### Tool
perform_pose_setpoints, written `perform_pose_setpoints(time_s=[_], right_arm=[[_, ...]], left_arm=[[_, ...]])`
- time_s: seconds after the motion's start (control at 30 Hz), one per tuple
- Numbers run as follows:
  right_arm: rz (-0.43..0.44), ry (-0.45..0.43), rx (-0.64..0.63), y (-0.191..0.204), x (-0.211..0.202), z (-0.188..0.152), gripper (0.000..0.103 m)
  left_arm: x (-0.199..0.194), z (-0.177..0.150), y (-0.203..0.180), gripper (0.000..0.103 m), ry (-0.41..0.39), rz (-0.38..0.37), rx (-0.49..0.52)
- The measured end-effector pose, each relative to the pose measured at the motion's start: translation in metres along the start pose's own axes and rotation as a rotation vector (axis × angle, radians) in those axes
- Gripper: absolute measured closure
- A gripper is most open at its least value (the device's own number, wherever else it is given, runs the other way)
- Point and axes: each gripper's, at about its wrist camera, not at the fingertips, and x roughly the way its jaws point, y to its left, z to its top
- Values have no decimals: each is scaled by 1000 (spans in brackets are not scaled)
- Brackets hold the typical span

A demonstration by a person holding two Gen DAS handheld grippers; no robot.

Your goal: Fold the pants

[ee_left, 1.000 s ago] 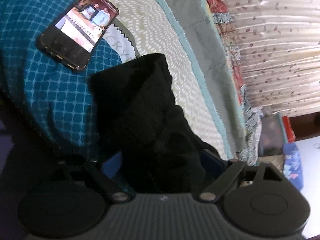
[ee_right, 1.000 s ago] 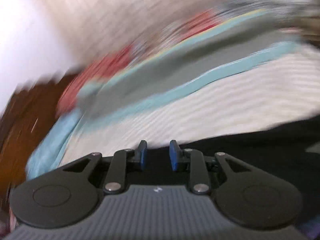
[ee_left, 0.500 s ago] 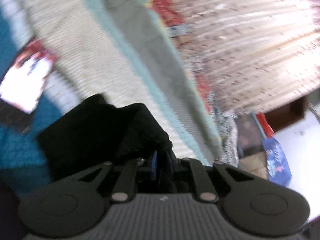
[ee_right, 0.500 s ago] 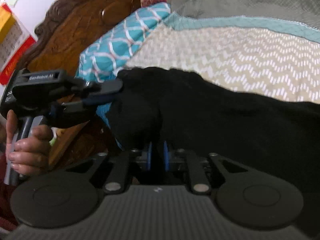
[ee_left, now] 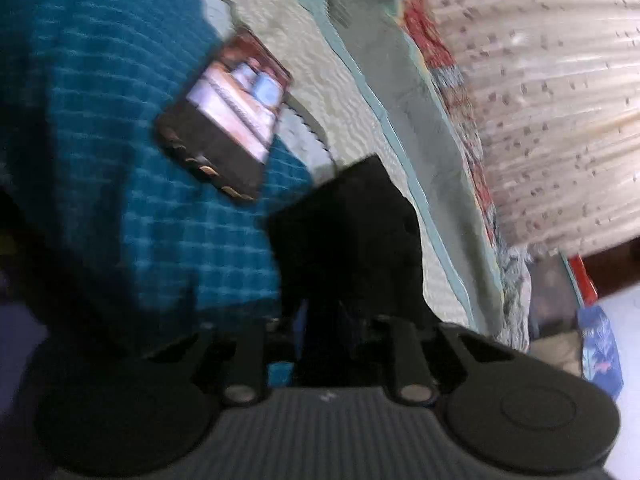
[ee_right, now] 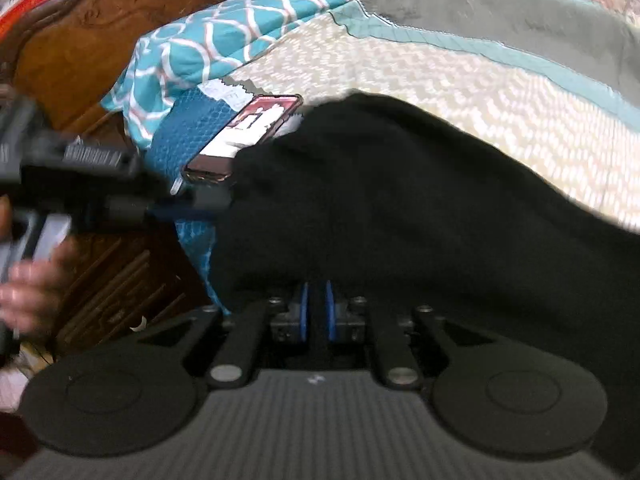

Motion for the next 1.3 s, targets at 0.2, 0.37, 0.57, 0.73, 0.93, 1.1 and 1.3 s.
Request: perform_pose_setpoints(time_s=[0.2,0.37,0.57,0.73,0.93,1.1,1.3], right_arm=[[42,-89,60,-6,-25,9,88],[55,-19,103,-18,-20,-16,88],[45,-37,132,-35,-47,-22,88],[-93,-133,251,-88,-90,-41,85],[-291,-231,581,-172,-163,-112,83],[-489,-349,760,-212,-231,-167,85],[-624,-532,1016,-245,-309,-239,86]], left_arm=[[-37,12,-22,73,-132,-151,14],[5,14,-77,73,-42,-229,166],[72,-14,-93,86,98,135,349],[70,-1,-86,87,89,114,251],[68,-5,-118,83,67,93,333],[104,-26,-147,83,154,120,403],[148,-68,-179,78,261,151,487]])
